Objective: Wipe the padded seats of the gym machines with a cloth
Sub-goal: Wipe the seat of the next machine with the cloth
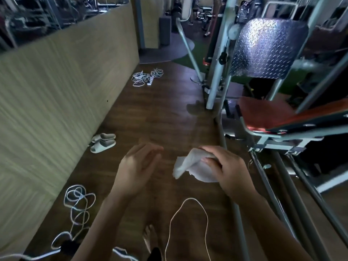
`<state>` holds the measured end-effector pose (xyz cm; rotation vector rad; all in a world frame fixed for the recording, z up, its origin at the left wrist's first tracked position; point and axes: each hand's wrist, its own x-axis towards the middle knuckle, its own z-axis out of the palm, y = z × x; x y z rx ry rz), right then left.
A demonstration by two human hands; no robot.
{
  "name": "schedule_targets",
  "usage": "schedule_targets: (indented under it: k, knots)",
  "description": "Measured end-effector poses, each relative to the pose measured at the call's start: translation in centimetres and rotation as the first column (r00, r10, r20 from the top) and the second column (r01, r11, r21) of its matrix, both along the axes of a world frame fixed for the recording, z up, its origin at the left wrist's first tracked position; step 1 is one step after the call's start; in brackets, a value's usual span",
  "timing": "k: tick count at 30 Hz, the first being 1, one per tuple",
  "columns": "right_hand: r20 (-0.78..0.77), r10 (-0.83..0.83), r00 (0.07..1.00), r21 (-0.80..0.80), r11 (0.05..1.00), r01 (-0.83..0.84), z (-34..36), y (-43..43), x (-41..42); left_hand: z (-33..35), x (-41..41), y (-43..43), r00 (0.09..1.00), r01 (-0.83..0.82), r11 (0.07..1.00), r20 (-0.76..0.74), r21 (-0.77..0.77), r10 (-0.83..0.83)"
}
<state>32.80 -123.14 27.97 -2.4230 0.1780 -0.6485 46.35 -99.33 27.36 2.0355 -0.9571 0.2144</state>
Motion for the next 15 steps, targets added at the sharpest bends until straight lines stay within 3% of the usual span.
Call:
schedule_targets:
  k: [7,15]
  knots:
    - [-0.033,-0.057,0.998,0.065,0.996,0.06,2.2,-4.2,16.2,3.2,18.8,-5.5,0.997,0.074,0.997,-0.019,0.003,-0.073]
    - [-0.004,-0.192,0.981,0.07,0.979,0.192,2.8,-12.6,27.4,3.5,33.8,-16.2,0.985,0.173,0.983,-0.024,0.063,-0.171]
